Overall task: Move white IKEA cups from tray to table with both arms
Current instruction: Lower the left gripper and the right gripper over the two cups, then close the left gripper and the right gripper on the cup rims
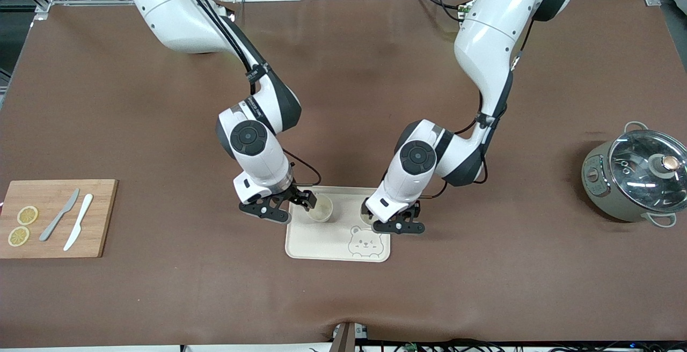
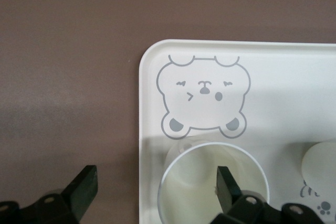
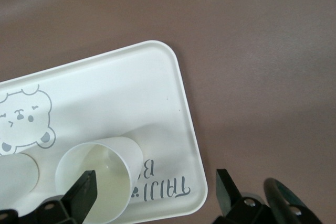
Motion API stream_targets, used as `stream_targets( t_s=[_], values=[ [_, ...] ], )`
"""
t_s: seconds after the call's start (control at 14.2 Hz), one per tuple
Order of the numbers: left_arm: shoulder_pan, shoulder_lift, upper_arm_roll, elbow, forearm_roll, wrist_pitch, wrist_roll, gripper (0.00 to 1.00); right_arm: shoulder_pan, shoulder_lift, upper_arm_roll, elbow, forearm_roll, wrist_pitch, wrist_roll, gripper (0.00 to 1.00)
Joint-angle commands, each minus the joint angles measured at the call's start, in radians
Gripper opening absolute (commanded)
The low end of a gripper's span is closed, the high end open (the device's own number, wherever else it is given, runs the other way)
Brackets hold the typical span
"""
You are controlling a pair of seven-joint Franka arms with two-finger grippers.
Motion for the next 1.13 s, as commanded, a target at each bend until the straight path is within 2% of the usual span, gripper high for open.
stream_targets(
  t_s=[0.0,0.14,0.21,0.28,0.35,0.42,0.49,1.06],
  values=[
    [-0.004,0.027,0.007,0.023,0.012,0.026,-0.018,1.00,0.015,0.032,-0.011,0.036,-0.015,0.015,0.026,1.00],
    [-0.004,0.028,0.007,0.021,0.012,0.029,-0.017,1.00,0.018,0.047,-0.011,0.036,-0.015,0.032,0.026,1.00],
    [-0.004,0.027,0.007,0.021,0.010,0.029,-0.030,0.96,0.018,0.053,-0.011,0.036,-0.016,0.043,0.026,1.00],
    [-0.009,0.024,0.007,0.018,0.010,0.027,-0.075,0.53,0.023,0.059,-0.011,0.036,-0.016,0.048,0.026,1.00],
    [-0.009,0.027,0.005,0.018,0.010,0.027,-0.137,0.38,0.029,0.067,-0.011,0.036,-0.018,0.054,0.026,1.00],
    [-0.018,0.022,0.004,0.018,0.010,0.027,-0.221,0.03,0.030,0.073,-0.011,0.036,-0.018,0.069,0.027,1.00],
    [-0.030,0.021,0.010,0.018,0.029,0.024,-0.269,0.00,0.030,0.081,-0.011,0.036,-0.018,0.080,0.033,1.00],
    [-0.023,0.018,0.007,0.017,0.044,0.024,-0.208,0.00,0.044,0.137,-0.013,0.036,-0.021,0.154,0.038,1.00]
  ],
)
